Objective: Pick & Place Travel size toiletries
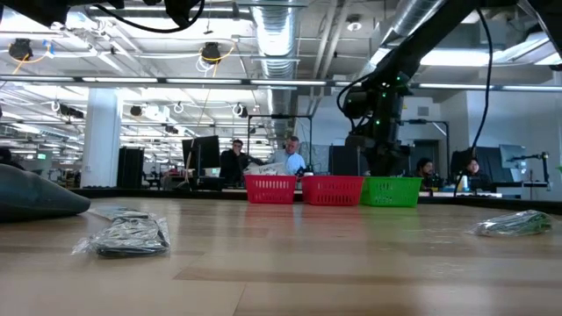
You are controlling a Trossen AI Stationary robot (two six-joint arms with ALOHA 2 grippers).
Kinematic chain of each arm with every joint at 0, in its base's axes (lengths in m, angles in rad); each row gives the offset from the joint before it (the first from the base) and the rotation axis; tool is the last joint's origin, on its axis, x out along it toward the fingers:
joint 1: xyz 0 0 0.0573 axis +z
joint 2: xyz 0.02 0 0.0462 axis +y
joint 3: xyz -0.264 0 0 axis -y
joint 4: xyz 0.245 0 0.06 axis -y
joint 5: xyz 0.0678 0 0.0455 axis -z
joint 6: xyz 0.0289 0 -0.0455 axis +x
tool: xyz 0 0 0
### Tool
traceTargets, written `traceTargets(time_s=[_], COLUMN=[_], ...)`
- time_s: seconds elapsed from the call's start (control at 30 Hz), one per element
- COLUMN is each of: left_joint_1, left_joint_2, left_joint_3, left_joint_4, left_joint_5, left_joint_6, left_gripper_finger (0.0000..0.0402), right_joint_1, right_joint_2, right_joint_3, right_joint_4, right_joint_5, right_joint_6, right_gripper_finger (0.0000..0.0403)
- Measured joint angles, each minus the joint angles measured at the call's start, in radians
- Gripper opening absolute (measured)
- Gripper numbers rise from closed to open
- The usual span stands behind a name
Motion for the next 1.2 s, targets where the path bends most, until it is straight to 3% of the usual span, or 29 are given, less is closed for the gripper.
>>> traceTargets(time_s=[0.4, 0.97, 1.2], left_joint_1=[0.0, 0.0, 0.0], left_joint_2=[0.0, 0.0, 0.0], left_joint_3=[0.0, 0.0, 0.0], left_joint_4=[-0.003, -0.008, -0.008], left_joint_5=[-0.002, 0.002, 0.001], left_joint_6=[-0.005, -0.005, -0.004], left_gripper_finger=[0.022, 0.022, 0.022], right_joint_1=[-0.006, -0.007, -0.011], right_joint_2=[0.001, 0.102, 0.103], right_joint_3=[0.0, 0.005, 0.006], right_joint_4=[-0.041, -0.046, -0.052], right_joint_5=[0.023, 0.023, 0.023], right_joint_6=[0.025, 0.012, 0.01], right_gripper_finger=[0.0055, 0.0061, 0.0109])
